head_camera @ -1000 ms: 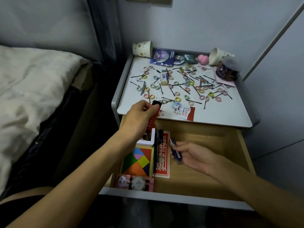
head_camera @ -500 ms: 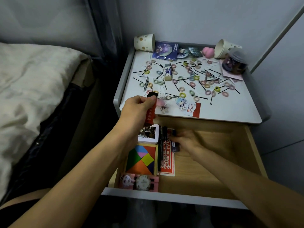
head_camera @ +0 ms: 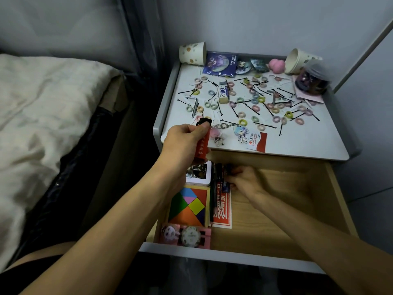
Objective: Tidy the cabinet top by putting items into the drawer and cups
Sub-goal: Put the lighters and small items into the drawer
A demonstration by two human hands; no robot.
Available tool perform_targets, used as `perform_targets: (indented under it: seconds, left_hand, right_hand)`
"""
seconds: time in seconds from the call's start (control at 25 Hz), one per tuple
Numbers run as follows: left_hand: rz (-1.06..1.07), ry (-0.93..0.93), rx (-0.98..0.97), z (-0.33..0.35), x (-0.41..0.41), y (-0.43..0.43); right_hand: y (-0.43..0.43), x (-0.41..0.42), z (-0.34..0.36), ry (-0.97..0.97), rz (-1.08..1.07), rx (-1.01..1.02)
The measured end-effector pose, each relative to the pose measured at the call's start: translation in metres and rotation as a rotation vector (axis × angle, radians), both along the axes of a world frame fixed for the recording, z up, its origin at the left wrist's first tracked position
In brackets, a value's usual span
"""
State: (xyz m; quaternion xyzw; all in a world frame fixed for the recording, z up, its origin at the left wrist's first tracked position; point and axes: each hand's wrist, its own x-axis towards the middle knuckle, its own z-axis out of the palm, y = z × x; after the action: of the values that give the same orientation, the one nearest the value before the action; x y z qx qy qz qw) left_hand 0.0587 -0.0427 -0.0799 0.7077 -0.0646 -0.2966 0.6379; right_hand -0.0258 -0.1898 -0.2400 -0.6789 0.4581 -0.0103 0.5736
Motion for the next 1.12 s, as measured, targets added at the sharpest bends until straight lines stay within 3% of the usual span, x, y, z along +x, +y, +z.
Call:
perform_targets:
  seconds: [0.48,0.6,0.72,0.88,1.12]
  left_hand:
    - [-0.034,0.016,-0.004,-0.003,-0.004,0.000]
    - [-0.069,0.014,-0.009,-0.005,-0.007,0.000]
    - [-0.171,0.044,-0.049,-0.011,-0.012,-0.003]
    - [-0.341,0.137,-0.128,-0.015,-0.028,-0.011]
    - [-0.449,0.165,-0.136,-0.019,-0.034,-0.020]
  right_hand:
    - [0.000,-0.010,0.002,-0.051,0.028,-0.104]
    - [0.008,-0.027,0.043,-0.073,0.185,-0.130]
    - [0.015,-0.045,0.104,-0.239,0.317,0.050]
    - [0.010,-0.062,0.142,-0.431,0.159,0.188]
    - [0.012,-0.060,0.126,-0.446,-0.027,0.169]
